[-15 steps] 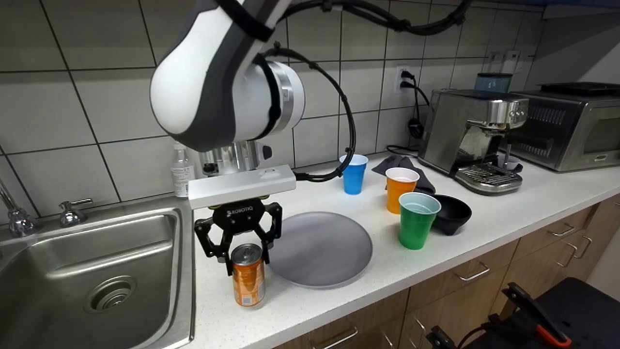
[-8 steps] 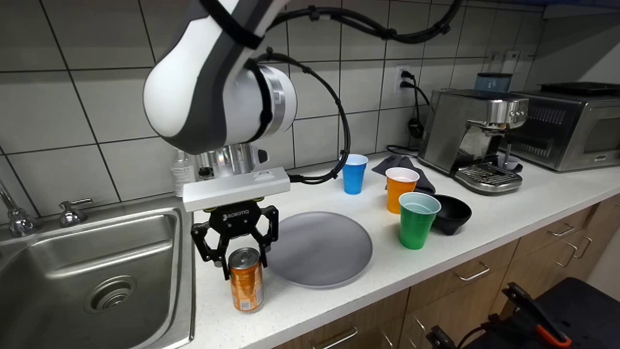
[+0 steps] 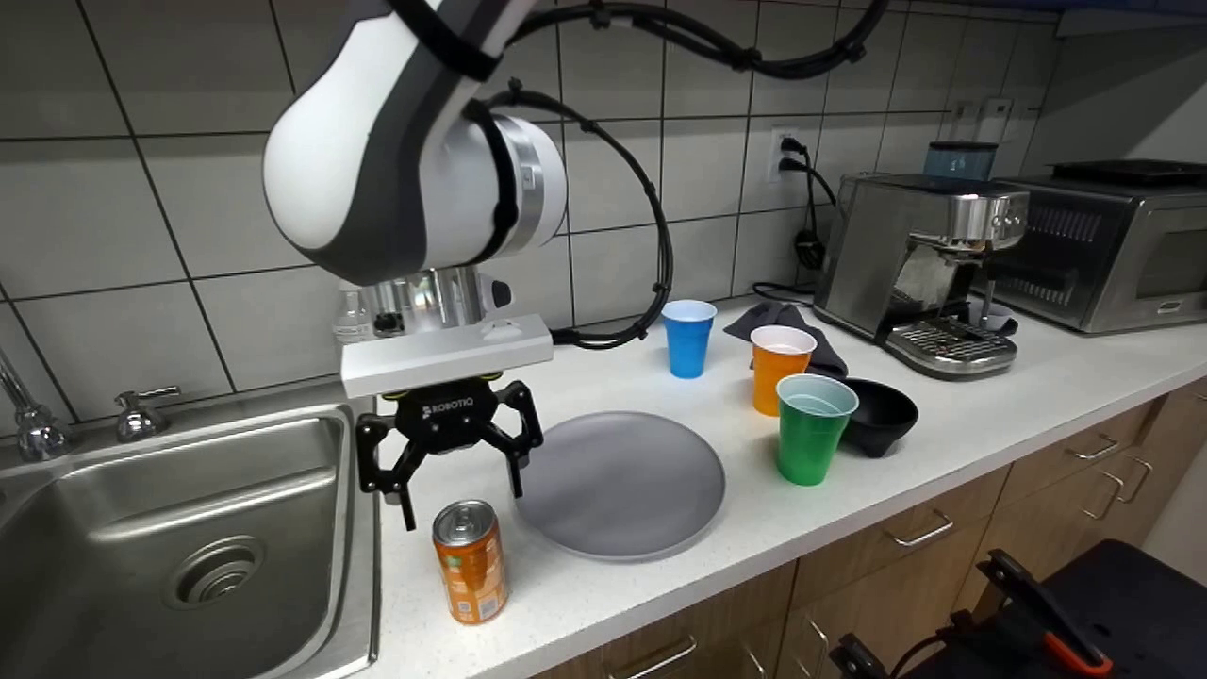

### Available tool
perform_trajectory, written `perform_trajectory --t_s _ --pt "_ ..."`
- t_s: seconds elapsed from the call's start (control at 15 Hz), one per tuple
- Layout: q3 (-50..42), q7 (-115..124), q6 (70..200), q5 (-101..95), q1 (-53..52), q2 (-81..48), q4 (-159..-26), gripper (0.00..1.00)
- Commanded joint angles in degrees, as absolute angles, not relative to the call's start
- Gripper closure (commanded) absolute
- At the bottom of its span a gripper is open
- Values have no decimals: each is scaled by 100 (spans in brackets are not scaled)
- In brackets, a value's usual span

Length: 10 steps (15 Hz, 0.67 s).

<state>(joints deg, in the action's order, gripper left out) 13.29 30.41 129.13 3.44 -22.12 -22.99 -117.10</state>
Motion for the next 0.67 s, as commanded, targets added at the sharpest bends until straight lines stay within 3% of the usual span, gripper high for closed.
perform_trajectory --t_s 0.0,0.6 --pt "1311 2943 12725 479 -2218 -2176 -11634 0" --pt "1144 2975 12978 268 -2132 -1473 -12081 0"
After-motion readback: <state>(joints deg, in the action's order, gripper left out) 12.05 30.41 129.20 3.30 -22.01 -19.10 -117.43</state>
